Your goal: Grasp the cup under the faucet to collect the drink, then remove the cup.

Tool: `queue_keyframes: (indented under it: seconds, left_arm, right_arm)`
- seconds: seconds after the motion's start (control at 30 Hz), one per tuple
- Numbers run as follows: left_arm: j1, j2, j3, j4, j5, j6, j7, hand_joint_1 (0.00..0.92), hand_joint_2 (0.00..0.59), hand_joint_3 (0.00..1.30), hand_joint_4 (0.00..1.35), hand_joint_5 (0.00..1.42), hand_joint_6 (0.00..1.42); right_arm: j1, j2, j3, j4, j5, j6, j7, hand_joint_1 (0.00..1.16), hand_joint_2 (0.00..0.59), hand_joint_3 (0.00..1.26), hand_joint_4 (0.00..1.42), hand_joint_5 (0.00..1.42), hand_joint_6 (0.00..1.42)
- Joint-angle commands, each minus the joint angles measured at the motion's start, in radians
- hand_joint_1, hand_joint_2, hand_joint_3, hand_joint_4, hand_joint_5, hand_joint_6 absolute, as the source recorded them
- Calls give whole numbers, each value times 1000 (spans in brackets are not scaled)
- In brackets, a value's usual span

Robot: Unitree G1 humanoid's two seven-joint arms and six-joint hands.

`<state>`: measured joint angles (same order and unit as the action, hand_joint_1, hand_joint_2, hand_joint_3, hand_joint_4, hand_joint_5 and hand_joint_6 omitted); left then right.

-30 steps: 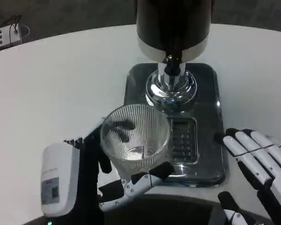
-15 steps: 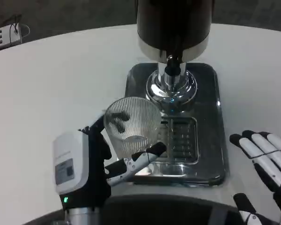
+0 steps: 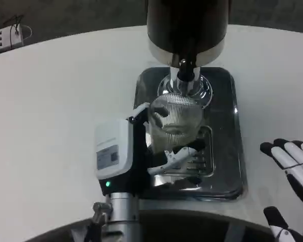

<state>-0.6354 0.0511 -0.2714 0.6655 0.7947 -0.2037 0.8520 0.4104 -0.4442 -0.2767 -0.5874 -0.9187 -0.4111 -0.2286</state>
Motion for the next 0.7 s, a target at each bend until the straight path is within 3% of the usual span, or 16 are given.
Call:
queue_keyframes:
  seconds: [0.03, 0.27, 0.37, 0.4, 0.43, 0.5, 0.53, 0.6, 0.7]
  left_arm:
    - [-54, -17, -14, 61, -15, 10, 49, 722, 2, 959, 1112, 1153, 1273]
    - [-60, -12, -25, 111, -31, 9, 59, 722, 0, 973, 1104, 1162, 1283]
    - [-63, -1, -38, 125, -32, 6, 55, 660, 0, 1000, 1036, 1185, 1329]
    - [-61, 2, -41, 126, -33, 5, 58, 629, 0, 943, 919, 1125, 1287]
    - [-58, 3, -43, 123, -37, 6, 59, 540, 0, 823, 747, 1008, 1179]
    - [-52, 7, -47, 117, -44, 5, 48, 275, 23, 609, 475, 846, 994]
    - [-50, 11, -51, 112, -49, 4, 30, 200, 18, 477, 344, 742, 893]
    - [-47, 18, -57, 104, -58, 0, -2, 139, 25, 259, 166, 570, 691]
    - [-46, 29, -60, 88, -71, -12, -50, 99, 26, 180, 104, 527, 627]
  right_arm:
    - [7, 1, -9, 10, 9, -11, -11, 171, 505, 120, 106, 133, 215]
    - [5, -3, -26, 22, 27, -10, -7, 171, 505, 123, 106, 133, 215]
    - [0, -2, -28, 28, 32, -11, -6, 171, 505, 123, 106, 133, 217]
    - [-1, -1, -27, 29, 32, -11, -5, 171, 505, 123, 106, 133, 219]
    - [-2, 0, -27, 29, 33, -11, -5, 171, 505, 124, 106, 133, 220]
    - [-3, 2, -25, 28, 33, -11, -5, 171, 505, 124, 106, 133, 223]
    - [-2, 3, -25, 28, 33, -11, -5, 171, 505, 124, 106, 133, 224]
    - [-1, 4, -24, 27, 34, -12, -5, 171, 505, 124, 106, 137, 225]
    - [1, 4, -26, 27, 37, -14, -6, 174, 503, 124, 106, 142, 227]
